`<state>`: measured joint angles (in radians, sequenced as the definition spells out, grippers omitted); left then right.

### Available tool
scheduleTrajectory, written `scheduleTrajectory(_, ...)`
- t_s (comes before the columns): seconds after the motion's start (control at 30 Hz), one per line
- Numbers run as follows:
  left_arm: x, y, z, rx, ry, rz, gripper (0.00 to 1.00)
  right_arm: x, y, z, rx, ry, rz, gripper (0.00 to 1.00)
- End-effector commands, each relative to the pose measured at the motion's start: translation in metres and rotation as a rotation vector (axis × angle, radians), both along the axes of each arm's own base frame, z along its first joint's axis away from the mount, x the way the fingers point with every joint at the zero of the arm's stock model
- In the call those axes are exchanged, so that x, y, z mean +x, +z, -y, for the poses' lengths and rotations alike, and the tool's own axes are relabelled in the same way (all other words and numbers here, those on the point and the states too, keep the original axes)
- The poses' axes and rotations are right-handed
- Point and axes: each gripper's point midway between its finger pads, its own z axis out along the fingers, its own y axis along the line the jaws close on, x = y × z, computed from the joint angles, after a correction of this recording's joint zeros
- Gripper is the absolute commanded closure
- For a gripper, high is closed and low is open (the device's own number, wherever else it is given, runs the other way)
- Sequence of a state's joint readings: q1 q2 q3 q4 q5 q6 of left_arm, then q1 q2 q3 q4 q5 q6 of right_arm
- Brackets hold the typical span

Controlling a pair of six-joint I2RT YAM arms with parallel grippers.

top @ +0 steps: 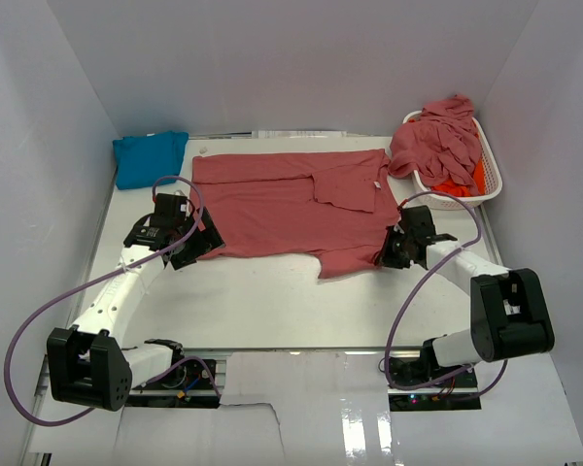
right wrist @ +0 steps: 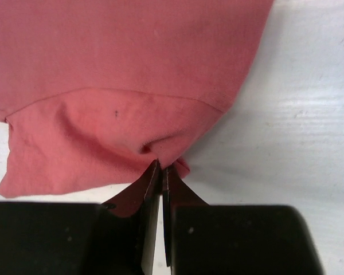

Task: Fold and stack the t-shirts
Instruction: Grap the side of the flattened tshirt closest away from the robot with both arms

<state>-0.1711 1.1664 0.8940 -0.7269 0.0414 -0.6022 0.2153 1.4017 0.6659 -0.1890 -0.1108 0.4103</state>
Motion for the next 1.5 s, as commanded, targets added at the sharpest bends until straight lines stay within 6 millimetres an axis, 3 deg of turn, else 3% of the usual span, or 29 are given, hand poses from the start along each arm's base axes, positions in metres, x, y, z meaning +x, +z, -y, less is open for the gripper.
scheduleTrajectory(0.0, 0.007, 0.013, -0.004, 0.009, 0.012, 0.040, 0.02, 0.002, 0.014, -0.012, 0.077, -0.028, -0.083, 0.92)
scheduleTrajectory(0.1, 0.008, 0.014, -0.005, 0.010, 0.016, 0.043, 0.02, 0.004, 0.020, -0.027, 0.149, -0.033, -0.196, 0.92)
scheduleTrajectory(0.2, 0.011, 0.015, -0.005, 0.009, 0.021, 0.044, 0.02, -0.006, 0.018, -0.041, 0.230, -0.032, -0.358, 0.92)
scheduleTrajectory(0.47, 0.013, 0.017, -0.006, 0.013, 0.025, 0.050, 0.02, 0.008, 0.040, -0.063, 0.522, -0.105, -0.549, 0.92)
scheduleTrajectory(0.63, 0.013, 0.019, -0.006, 0.011, 0.022, 0.054, 0.02, 0.010, 0.048, -0.058, 0.641, -0.223, -0.641, 0.92)
scheduleTrajectory(0.87, 0.017, 0.021, -0.005, 0.009, 0.019, 0.060, 0.02, -0.015, 0.048, -0.056, 0.801, -0.369, -0.899, 0.92)
scheduleTrajectory(1.13, 0.022, 0.019, -0.001, -0.006, 0.012, 0.057, 0.02, -0.038, 0.043, -0.057, 0.763, -0.455, -1.218, 0.92)
scheduleTrajectory(1.27, 0.023, 0.020, -0.001, -0.006, 0.015, 0.057, 0.02, -0.032, 0.043, -0.051, 0.696, -0.440, -1.192, 0.92)
scheduleTrajectory(1.47, 0.027, 0.021, 0.000, -0.009, 0.016, 0.058, 0.02, -0.014, 0.050, -0.027, 0.644, -0.608, -1.108, 0.92)
